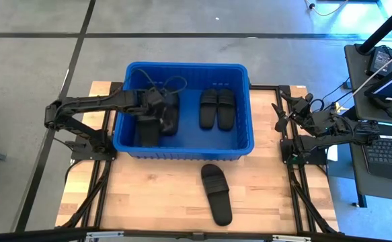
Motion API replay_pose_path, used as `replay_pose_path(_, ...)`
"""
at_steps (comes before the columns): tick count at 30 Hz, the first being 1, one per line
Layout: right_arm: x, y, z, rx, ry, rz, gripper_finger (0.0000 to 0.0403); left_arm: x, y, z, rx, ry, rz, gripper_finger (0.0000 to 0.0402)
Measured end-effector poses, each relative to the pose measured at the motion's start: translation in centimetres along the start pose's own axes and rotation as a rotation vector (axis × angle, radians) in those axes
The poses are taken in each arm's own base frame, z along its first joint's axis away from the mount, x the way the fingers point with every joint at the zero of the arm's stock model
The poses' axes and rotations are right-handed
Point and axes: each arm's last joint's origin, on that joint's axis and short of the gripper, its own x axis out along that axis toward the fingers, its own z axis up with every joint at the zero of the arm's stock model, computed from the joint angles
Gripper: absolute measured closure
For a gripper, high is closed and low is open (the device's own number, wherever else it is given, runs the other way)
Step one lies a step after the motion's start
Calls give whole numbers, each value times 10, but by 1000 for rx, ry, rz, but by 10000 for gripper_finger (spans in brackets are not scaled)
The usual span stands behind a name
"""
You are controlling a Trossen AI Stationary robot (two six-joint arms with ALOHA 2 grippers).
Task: Pick and place slides into bin
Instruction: Put the black slide into the blue organizer bin
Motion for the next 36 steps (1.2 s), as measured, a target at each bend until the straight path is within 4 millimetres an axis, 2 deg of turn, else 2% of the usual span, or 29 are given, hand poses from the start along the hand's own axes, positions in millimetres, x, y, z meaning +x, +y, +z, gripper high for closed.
replay_pose_path(5, 0, 0, 0, 0, 0, 0, 147, -24, -15, 33, -26, -273, -98, 208)
replay_pose_path(10, 0, 0, 0, 0, 0, 0, 147, -58, -46, 57, 65, -588, -254, 208)
replay_pose_path(14, 0, 0, 0, 0, 0, 0, 147, -83, -76, 59, 152, -759, -347, 208)
replay_pose_path(19, 0, 0, 0, 0, 0, 0, 147, -99, -113, 47, 187, -807, -407, 208)
replay_pose_path(25, 0, 0, 0, 0, 0, 0, 147, -96, -171, 25, 201, -795, -329, 208)
replay_pose_path(29, 0, 0, 0, 0, 0, 0, 147, -87, -201, 12, 182, -777, -324, 208)
replay_pose_path(36, 0, 0, 0, 0, 0, 1, 147, -55, -251, -13, 173, -707, -315, 208)
